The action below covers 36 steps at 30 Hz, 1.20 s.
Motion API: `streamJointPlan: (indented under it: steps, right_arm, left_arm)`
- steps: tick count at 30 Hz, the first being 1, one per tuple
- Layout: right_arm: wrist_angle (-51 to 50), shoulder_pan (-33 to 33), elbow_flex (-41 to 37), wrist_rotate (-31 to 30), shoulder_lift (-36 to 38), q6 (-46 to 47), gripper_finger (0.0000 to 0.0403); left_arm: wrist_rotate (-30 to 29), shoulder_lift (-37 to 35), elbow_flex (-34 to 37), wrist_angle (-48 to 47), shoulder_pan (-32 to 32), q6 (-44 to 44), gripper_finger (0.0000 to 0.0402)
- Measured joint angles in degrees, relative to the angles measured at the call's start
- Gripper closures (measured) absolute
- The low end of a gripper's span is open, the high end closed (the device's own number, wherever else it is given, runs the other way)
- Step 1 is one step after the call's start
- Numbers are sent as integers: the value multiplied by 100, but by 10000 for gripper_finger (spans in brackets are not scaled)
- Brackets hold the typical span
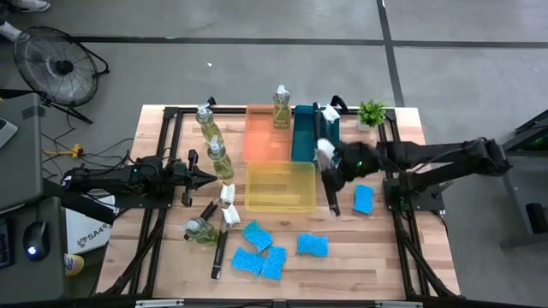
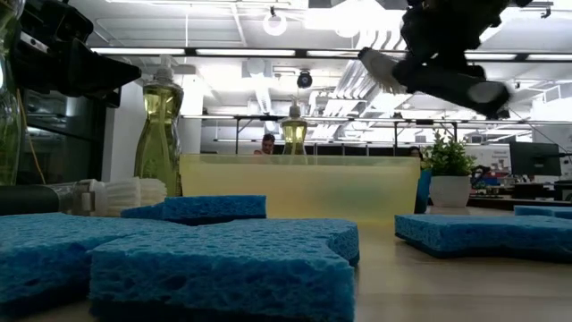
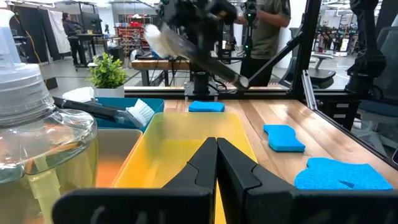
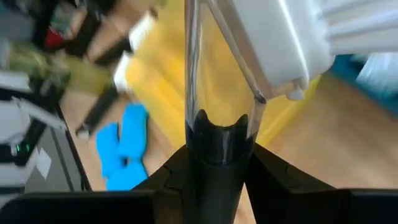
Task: Pick & Place Kitchen Sink Supplies
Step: Put the dish brush into the blue bin
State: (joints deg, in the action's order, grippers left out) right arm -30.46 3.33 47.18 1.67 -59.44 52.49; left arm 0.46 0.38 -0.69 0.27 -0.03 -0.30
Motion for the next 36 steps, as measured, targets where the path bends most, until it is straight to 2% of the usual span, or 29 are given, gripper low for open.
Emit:
streamJointPlan:
  steps: [8, 18, 23, 26, 36]
  right_arm:
    - [889, 1314, 3, 255, 67, -649, 302]
    - [1630, 2792, 77, 599, -739, -910, 302]
    - [1421, 3276, 708, 781, -1439, -1145, 302]
    - [935, 3489, 1232, 817, -1918, -1276, 302]
    - [-160, 3736, 2855, 1053, -3567, -1397, 302]
  left_arm:
    - [-1, -2, 0, 0, 0, 0, 401]
    - [-1, -2, 0, -2, 0, 0, 401]
    - [-1, -2, 0, 0, 1, 0, 401]
    - [-1, -2, 0, 0, 0, 0, 401]
    - [1, -2, 0, 0, 0, 0, 401]
